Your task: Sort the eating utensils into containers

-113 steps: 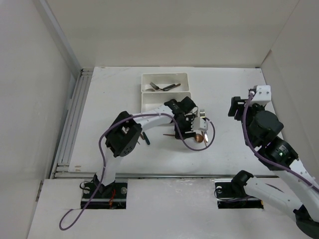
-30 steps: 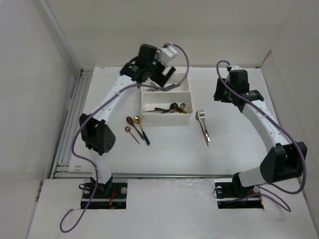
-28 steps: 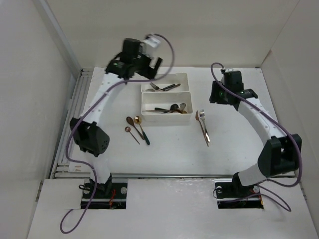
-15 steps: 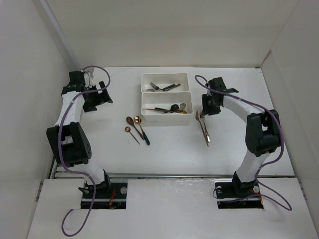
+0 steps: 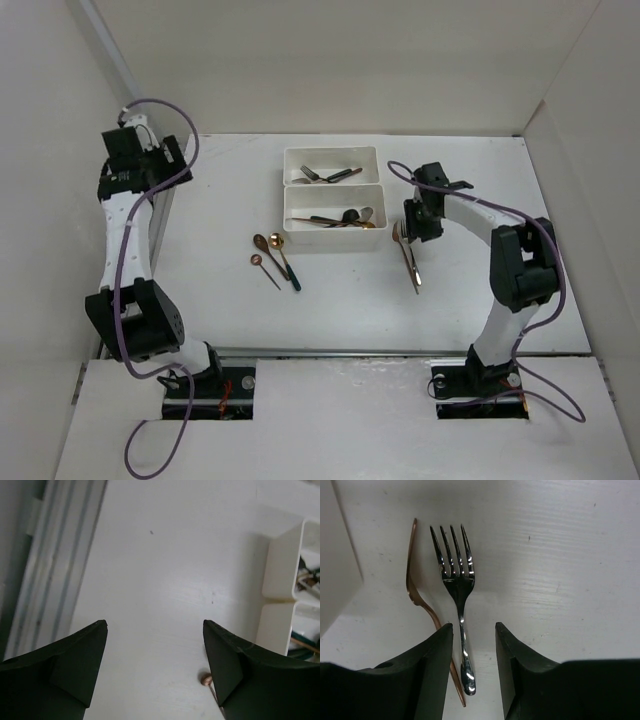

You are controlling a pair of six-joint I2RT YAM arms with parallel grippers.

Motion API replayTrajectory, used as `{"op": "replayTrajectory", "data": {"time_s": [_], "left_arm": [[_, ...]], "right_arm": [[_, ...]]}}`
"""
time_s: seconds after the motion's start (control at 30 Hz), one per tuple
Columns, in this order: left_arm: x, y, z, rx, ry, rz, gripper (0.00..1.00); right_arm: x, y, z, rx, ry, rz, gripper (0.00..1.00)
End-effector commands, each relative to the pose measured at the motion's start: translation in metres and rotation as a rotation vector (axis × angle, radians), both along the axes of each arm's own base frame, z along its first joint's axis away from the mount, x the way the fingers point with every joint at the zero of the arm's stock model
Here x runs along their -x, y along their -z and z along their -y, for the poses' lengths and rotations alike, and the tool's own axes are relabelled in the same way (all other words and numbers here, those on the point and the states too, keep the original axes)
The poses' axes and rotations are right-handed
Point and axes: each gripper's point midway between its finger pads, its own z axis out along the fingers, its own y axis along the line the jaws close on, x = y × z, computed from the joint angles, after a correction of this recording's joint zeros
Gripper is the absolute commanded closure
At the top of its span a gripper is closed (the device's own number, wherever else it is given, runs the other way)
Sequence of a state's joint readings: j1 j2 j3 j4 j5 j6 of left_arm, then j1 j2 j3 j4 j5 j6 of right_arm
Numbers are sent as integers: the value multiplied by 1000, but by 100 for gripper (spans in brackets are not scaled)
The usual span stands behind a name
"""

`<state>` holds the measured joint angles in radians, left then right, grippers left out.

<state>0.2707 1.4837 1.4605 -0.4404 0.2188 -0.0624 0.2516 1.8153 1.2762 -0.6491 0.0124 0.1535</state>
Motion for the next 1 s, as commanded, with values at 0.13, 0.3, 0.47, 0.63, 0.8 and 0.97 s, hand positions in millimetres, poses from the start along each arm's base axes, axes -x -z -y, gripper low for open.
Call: {"op": "replayTrajectory", "data": {"time_s": [0.13,0.3,0.47,0.63,0.8,0.97], "left_arm": [[13,46,62,-35,114,-122,24],[18,54,66,-46,88,-155,27],[28,73,76,16,80,-210,27],[33,83,79,27,90,-234,29],[35,86,78,22,83,-244,31],[46,111,87,76,99,-289,31]], "right_arm": [[12,19,-1,41,-5,-81,55],[14,37,2,70,9,-124,55],[14,39,4,82,12,-134,84],[1,26,23,149,14,-80,100],[-58,-66,50,222,41,208,100],[-150,-234,22,208,26,826,100]]}}
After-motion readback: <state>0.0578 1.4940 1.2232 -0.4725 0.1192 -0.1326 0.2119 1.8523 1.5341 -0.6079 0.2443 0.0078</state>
